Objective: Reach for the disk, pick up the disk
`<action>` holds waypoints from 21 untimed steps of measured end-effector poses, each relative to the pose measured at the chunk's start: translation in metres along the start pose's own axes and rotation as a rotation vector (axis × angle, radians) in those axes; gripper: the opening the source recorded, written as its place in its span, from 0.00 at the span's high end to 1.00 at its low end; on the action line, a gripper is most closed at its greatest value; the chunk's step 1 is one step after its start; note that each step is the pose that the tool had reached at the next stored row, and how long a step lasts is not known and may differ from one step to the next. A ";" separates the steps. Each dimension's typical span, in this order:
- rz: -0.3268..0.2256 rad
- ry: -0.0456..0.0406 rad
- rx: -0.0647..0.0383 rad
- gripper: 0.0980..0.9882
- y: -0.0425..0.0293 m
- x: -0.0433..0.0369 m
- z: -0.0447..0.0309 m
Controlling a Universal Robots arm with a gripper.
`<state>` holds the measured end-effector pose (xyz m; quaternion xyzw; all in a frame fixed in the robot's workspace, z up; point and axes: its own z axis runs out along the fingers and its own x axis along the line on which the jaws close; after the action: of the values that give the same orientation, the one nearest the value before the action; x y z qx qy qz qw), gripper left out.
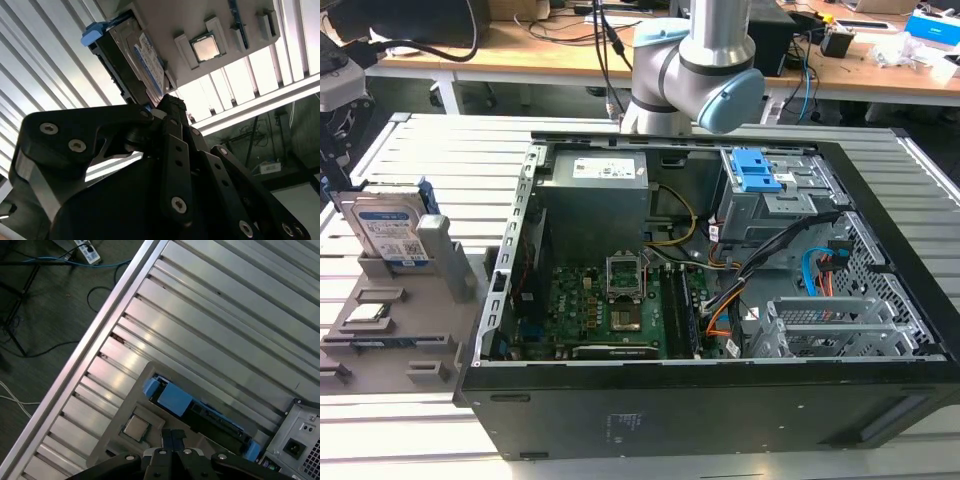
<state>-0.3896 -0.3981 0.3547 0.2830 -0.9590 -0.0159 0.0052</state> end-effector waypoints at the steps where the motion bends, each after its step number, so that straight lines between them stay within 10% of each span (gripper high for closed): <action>1: -0.008 0.0003 0.000 0.99 0.0000 0.0000 0.0000; 21: -0.244 0.0082 0.000 0.99 0.0000 0.0000 0.0000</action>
<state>-0.3896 -0.3981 0.3547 0.3977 -0.9174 -0.0151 0.0071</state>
